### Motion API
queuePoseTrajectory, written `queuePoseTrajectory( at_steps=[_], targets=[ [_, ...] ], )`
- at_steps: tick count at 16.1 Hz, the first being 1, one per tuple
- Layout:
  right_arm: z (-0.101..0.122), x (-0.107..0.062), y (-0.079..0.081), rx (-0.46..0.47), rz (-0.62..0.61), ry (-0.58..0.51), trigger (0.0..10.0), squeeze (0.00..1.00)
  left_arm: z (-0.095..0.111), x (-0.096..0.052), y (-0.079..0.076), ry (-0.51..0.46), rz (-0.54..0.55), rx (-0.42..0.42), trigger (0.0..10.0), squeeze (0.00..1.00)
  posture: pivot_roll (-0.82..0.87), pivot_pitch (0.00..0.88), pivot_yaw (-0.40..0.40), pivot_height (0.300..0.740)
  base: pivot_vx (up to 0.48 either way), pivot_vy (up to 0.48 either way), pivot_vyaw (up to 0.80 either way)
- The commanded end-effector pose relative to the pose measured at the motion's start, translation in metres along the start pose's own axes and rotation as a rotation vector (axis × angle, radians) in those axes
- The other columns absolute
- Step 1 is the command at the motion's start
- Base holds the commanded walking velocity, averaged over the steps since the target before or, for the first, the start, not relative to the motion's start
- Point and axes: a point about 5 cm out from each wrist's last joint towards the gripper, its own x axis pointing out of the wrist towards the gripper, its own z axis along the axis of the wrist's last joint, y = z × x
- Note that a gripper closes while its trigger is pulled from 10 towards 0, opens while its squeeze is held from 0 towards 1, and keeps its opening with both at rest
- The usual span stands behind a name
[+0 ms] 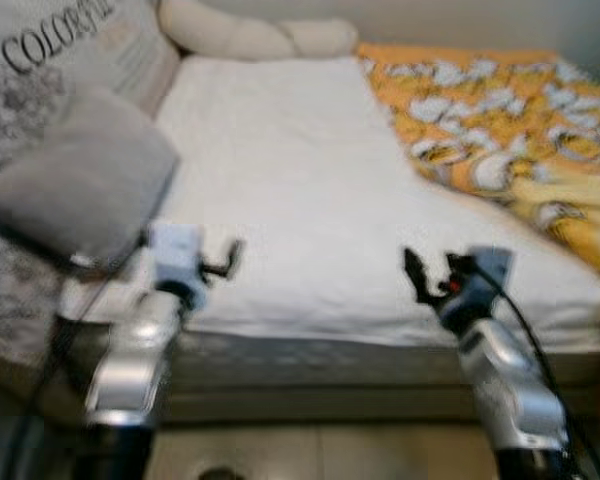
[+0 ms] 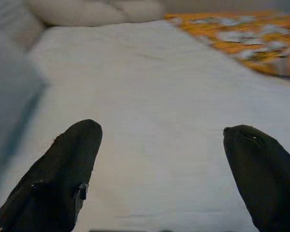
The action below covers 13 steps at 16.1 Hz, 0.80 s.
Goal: Clean up the room
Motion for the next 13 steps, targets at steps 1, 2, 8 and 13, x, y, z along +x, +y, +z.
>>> queuePoseTrajectory(
  at_steps=[1, 2, 8, 13],
  targets=[
    [0.002, 0.003, 0.007, 0.009, 0.021, -0.009, 10.0, 0.0, 0.002, -0.002, 0.008, 0.001, 0.029, 0.015, 10.0, 0.57, 0.04, 0.0, 0.002, 0.74, 0.0, -0.48, 0.0],
    [0.001, 0.002, 0.008, 0.01, 0.02, -0.005, 10.0, 0.0, 0.002, -0.002, 0.008, 0.002, 0.028, 0.015, 10.0, 0.57, 0.04, 0.0, 0.003, 0.74, 0.0, -0.48, 0.0],
    [-0.002, 0.0, 0.003, -0.022, -0.035, -0.012, 10.0, 0.0, 0.002, 0.002, 0.005, 0.009, 0.017, 0.01, 10.0, 0.57, 0.03, 0.0, 0.016, 0.74, 0.0, -0.48, 0.0],
    [-0.005, -0.003, -0.001, -0.035, -0.063, -0.01, 10.0, 0.0, 0.001, 0.002, 0.005, 0.016, 0.001, 0.016, 10.0, 0.57, 0.03, 0.0, 0.033, 0.74, 0.0, -0.48, 0.0]
  ],
)
